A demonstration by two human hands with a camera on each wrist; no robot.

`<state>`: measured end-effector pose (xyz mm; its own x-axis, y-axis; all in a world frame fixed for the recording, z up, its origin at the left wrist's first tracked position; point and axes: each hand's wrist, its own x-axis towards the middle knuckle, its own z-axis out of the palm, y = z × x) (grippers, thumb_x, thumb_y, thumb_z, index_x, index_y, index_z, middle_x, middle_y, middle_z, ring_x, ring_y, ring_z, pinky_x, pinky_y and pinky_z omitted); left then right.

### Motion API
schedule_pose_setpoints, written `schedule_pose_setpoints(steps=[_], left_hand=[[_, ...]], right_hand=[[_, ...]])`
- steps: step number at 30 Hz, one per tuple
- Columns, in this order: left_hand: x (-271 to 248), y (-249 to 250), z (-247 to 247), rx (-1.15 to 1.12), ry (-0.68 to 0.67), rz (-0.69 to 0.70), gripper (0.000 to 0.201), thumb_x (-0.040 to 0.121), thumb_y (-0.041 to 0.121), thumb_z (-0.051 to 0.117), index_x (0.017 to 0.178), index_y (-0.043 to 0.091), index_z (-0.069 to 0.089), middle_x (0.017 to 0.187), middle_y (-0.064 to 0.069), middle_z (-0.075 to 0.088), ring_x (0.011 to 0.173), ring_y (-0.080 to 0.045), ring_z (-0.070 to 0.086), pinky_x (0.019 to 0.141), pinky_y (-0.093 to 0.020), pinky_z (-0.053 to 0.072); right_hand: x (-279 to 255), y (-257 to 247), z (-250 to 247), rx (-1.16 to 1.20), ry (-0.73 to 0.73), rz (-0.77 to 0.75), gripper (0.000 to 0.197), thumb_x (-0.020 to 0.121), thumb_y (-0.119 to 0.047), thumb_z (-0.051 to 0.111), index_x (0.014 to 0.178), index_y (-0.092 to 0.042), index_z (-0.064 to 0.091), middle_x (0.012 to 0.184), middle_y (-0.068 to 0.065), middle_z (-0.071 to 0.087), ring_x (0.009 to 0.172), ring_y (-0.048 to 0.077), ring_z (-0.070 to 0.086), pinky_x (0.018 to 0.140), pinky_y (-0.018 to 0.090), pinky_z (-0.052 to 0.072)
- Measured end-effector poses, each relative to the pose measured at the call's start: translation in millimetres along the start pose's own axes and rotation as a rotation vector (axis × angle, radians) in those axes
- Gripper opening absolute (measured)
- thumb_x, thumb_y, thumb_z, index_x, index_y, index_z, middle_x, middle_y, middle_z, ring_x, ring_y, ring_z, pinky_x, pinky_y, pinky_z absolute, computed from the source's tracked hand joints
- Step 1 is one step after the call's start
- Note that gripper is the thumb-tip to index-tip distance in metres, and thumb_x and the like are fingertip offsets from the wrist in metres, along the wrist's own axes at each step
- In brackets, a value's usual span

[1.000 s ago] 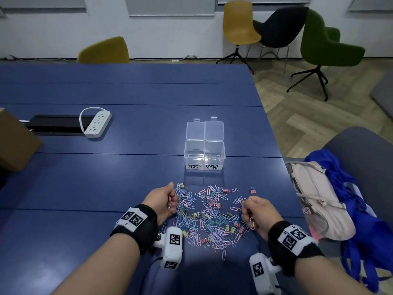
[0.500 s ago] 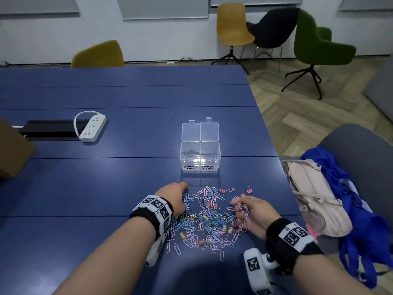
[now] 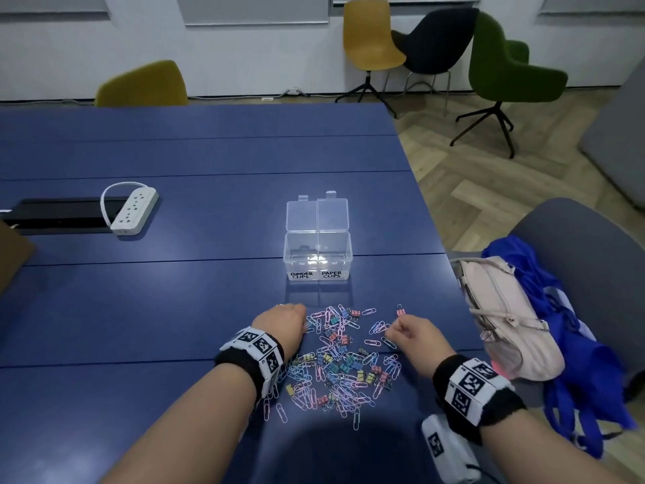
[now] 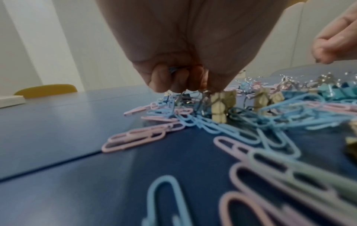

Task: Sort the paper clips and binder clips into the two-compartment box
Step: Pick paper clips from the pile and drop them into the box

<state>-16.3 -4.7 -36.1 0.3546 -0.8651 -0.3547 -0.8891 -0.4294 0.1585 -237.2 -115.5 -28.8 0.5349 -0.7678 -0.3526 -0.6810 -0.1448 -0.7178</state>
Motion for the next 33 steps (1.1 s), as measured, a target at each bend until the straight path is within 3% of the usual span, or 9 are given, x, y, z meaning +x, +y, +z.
schedule_pose_setpoints(steps=[2, 7, 11, 14, 18, 23, 29, 31, 33], left_hand=[[0, 1, 1, 0.002, -0.007, -0.003, 0.012, 0.095, 0.022, 0.042, 0.099, 0.016, 0.052, 0.101, -0.003, 0.059, 0.090, -0.021, 0.052, 0.081, -0.035, 0.046], [-10, 2, -4, -0.377, 0.101, -0.061, 0.017, 0.098, 0.024, 0.040, 0.083, 0.017, 0.046, 0.085, 0.002, 0.050, 0.072, -0.016, 0.047, 0.067, -0.028, 0.039], [-19, -5, -5, -0.642, 0.001, -0.163, 0.024, 0.100, 0.029, 0.035, 0.078, 0.023, 0.041, 0.074, 0.004, 0.046, 0.063, -0.011, 0.042, 0.057, -0.024, 0.037], [-21, -16, -5, -0.867, 0.029, -0.220, 0.023, 0.100, 0.029, 0.036, 0.084, 0.017, 0.046, 0.069, 0.001, 0.046, 0.059, -0.014, 0.044, 0.066, -0.032, 0.044], [-27, -19, -8, -1.331, 0.145, -0.287, 0.018, 0.100, 0.014, 0.039, 0.089, 0.007, 0.051, 0.073, -0.008, 0.055, 0.046, -0.011, 0.051, 0.065, -0.036, 0.049], [-43, -14, -7, -1.715, 0.061, -0.266, 0.017, 0.100, 0.008, 0.038, 0.091, 0.006, 0.052, 0.076, -0.005, 0.052, 0.058, -0.010, 0.048, 0.059, -0.023, 0.049], [-56, -14, -4, -1.930, 0.042, -0.263, 0.025, 0.098, 0.002, 0.032, 0.097, 0.006, 0.056, 0.069, -0.004, 0.051, 0.059, -0.012, 0.046, 0.047, -0.019, 0.047], [-59, -16, -2, -1.982, 0.034, -0.260, 0.026, 0.095, 0.005, 0.031, 0.091, 0.005, 0.057, 0.069, -0.004, 0.050, 0.058, -0.013, 0.048, 0.048, -0.021, 0.046], [-60, -16, 1, -2.022, 0.026, -0.286, 0.026, 0.095, 0.013, 0.033, 0.083, 0.006, 0.055, 0.069, -0.004, 0.048, 0.058, -0.014, 0.046, 0.047, -0.023, 0.044]], right_hand=[[-3, 1, -6, -0.259, -0.132, -0.041, 0.010, 0.084, -0.017, 0.061, 0.085, -0.023, 0.053, 0.068, -0.009, 0.051, 0.069, 0.015, 0.052, 0.060, 0.021, 0.040], [-13, 4, -12, -0.598, -0.323, -0.089, 0.064, 0.078, -0.025, 0.063, 0.133, -0.034, 0.031, 0.082, -0.004, 0.054, 0.081, 0.020, 0.054, 0.072, 0.028, 0.044], [-14, 4, -6, -0.670, -0.304, -0.086, 0.053, 0.086, -0.037, 0.059, 0.129, -0.026, 0.030, 0.115, 0.008, 0.064, 0.100, 0.031, 0.062, 0.083, 0.037, 0.049], [-14, -1, 0, -0.741, -0.313, -0.131, 0.032, 0.092, -0.036, 0.049, 0.116, -0.021, 0.034, 0.111, 0.012, 0.064, 0.097, 0.032, 0.061, 0.075, 0.037, 0.044], [-12, -6, 12, -0.816, -0.287, -0.144, 0.016, 0.096, -0.026, 0.035, 0.107, -0.016, 0.030, 0.099, 0.014, 0.065, 0.079, 0.032, 0.054, 0.066, 0.035, 0.037], [-14, -13, 20, -0.958, -0.306, -0.122, 0.031, 0.091, -0.006, 0.035, 0.121, -0.008, 0.032, 0.106, 0.014, 0.065, 0.095, 0.034, 0.062, 0.067, 0.037, 0.039], [-7, -13, 12, -0.573, -0.162, -0.020, 0.008, 0.095, -0.016, 0.034, 0.090, -0.010, 0.034, 0.076, 0.009, 0.050, 0.074, 0.028, 0.048, 0.066, 0.032, 0.035], [-9, -16, 4, -0.251, -0.096, 0.049, 0.020, 0.097, -0.015, 0.034, 0.078, -0.010, 0.039, 0.068, 0.007, 0.049, 0.066, 0.025, 0.048, 0.061, 0.029, 0.037], [-12, -17, 0, 0.262, -0.053, 0.184, 0.032, 0.099, -0.011, 0.031, 0.067, -0.011, 0.037, 0.053, 0.004, 0.043, 0.038, 0.018, 0.041, 0.040, 0.018, 0.033]])
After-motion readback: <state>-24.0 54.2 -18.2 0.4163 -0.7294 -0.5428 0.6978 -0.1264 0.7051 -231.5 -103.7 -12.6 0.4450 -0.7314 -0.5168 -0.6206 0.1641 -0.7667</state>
